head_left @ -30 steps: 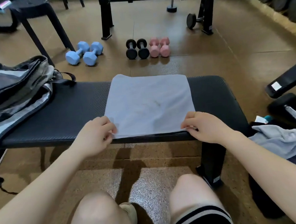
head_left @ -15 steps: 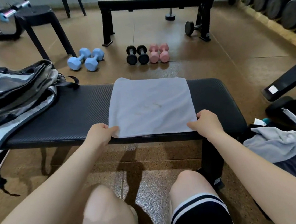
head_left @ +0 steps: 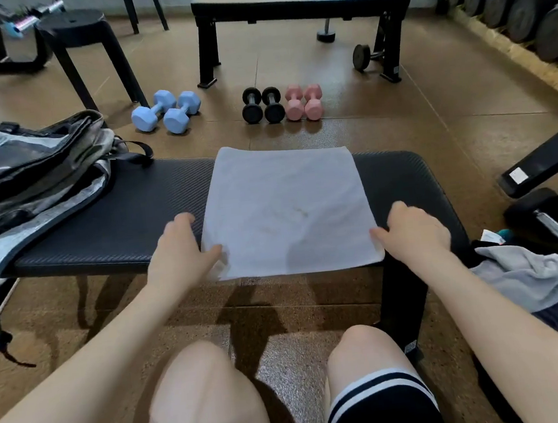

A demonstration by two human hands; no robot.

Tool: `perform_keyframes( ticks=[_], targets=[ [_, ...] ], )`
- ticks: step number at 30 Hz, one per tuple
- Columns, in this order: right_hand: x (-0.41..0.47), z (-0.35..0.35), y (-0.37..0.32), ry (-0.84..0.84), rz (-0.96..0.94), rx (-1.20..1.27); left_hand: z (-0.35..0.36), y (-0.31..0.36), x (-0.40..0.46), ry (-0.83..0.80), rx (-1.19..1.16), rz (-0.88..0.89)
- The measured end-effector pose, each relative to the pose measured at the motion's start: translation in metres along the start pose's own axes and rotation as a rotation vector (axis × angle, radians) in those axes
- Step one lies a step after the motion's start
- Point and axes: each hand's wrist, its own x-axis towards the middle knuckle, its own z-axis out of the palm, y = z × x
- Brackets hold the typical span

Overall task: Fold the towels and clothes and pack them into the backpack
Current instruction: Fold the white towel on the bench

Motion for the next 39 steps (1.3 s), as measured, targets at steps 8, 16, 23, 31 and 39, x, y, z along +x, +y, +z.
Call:
perform_keyframes(
  ticks=[8, 16, 23, 31, 39],
  targets=[
    [-0.016, 0.050, -0.125, -0.046, -0.843, -0.012, 0.030, -0.004, 0.051, -0.332, 0.436, 0.579],
    [0.027, 0.055, -0.077, -0.147, -0.622, -0.126, 0.038, -0.016, 0.056, -0.311, 0.440, 0.626],
    [0.027, 0.045, -0.004, 0.039, -0.423, -0.164, 0.031, -0.008, 0.039, -0.173, 0.388, 0.763],
    [0.007, 0.052, 0.013, 0.226, -0.935, -0.173, 0.039, -0.010, 0.014, -0.107, 0.380, 0.905],
    [0.004, 0.049, 0.023, 0.204, -0.777, 0.252, 0.020, -0.017, 0.006, -0.063, 0.056, 0.557]
  ],
)
